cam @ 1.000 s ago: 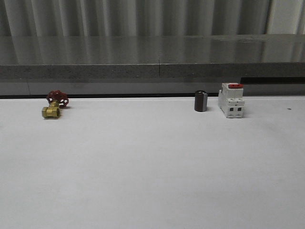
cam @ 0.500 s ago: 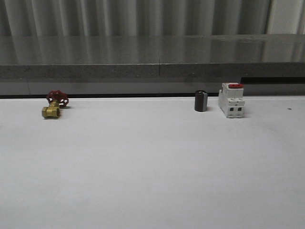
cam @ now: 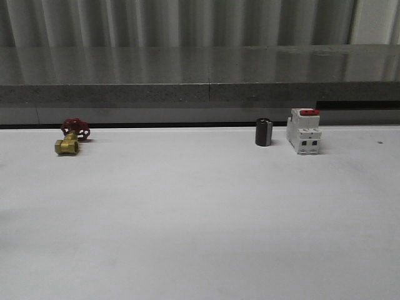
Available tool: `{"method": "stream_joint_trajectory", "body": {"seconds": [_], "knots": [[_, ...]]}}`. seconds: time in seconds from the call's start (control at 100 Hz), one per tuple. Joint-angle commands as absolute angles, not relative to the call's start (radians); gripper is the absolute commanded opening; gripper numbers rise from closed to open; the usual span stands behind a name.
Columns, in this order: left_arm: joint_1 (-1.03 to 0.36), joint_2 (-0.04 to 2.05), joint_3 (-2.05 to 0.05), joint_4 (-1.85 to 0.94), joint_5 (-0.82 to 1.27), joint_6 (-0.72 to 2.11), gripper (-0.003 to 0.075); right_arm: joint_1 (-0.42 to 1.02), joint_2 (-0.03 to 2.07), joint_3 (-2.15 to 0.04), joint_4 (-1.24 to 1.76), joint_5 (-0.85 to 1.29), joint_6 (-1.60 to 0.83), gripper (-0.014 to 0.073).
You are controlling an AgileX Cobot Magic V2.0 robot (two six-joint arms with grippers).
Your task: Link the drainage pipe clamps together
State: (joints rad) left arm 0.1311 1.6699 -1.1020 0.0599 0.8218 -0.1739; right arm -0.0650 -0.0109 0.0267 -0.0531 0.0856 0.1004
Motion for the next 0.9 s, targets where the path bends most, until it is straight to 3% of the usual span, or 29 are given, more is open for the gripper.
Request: {"method": "stream_joint_trajectory", "body": {"seconds": [0.0,0.43,0.69,0.77,0.89], "knots": [[0.135,1.71,-1.18,0.045,0.818,-0.167,0.0472,-0.07,-0.029,0.012,-0.063,0.006,0.093,-0.0067],[0.135,1.929,-1.33,0.047,0.765,-0.163,0.0459,-0.07,-0.029,0.012,-0.063,0.006,0.093,-0.0067],[0.135,1.942,-1.336,0.049,0.736,-0.161,0.0179,-0.07,-0.029,0.012,-0.063,0.006,0.093,-0.0067],[0.135,1.942,-1.336,0.049,0.736,-0.161,0.0134,-0.07,-0.029,0.012,-0.063,0.006,0.093,-0.0067],[0.135,1.942,-1.336,0.049,0.739,-0.161,0.0125,-0.07,-0.029,0.012,-0.063,0.006,0.093,-0.0067]]}}
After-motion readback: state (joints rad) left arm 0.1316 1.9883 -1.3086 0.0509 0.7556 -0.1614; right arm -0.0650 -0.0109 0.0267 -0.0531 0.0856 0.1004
